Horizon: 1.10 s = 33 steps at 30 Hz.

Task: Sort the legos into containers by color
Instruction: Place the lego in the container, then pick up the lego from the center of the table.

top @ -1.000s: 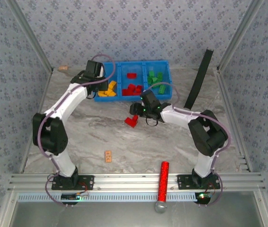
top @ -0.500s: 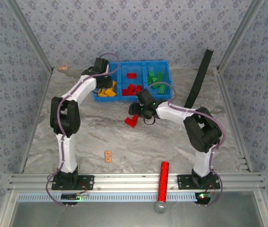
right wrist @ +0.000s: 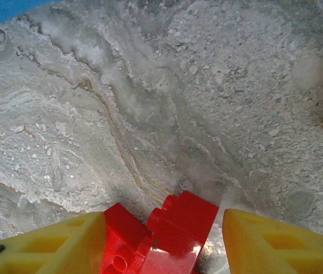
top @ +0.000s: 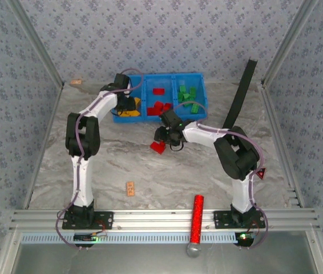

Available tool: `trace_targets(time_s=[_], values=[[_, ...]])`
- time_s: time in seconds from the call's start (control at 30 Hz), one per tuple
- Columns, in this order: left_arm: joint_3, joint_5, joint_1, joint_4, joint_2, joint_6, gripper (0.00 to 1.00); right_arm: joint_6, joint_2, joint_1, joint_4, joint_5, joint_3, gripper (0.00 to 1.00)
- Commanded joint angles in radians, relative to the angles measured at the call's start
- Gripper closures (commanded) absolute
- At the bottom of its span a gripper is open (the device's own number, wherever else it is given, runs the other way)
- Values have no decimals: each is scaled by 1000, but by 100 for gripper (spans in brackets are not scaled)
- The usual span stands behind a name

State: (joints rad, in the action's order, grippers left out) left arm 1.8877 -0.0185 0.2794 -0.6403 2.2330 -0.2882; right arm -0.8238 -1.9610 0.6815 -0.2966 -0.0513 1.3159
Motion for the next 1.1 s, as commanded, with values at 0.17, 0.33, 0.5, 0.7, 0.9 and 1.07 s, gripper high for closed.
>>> trace_targets(time_s=[0.17, 0.33, 0.5, 0.7, 0.9, 1.07], values=[[42, 28, -11, -33, -22, 6, 53, -20, -32, 10, -43, -15, 17, 52], [24, 37, -11, -33, -69, 9, 52, -6, -44, 10, -56, -15, 23, 60], [-39, 49, -9, -30, -162, 11, 50, 11, -41, 6, -66, -1, 22, 68], [-150, 58, 3, -22, -297, 3, 49, 46, -8, -5, -73, 9, -3, 73], [-388, 13, 66, 13, -501, -56, 49, 156, 71, -15, -162, 90, 35, 76], [-583, -7, 153, 46, -666, -161, 46, 300, 95, -31, -247, 159, 147, 76]])
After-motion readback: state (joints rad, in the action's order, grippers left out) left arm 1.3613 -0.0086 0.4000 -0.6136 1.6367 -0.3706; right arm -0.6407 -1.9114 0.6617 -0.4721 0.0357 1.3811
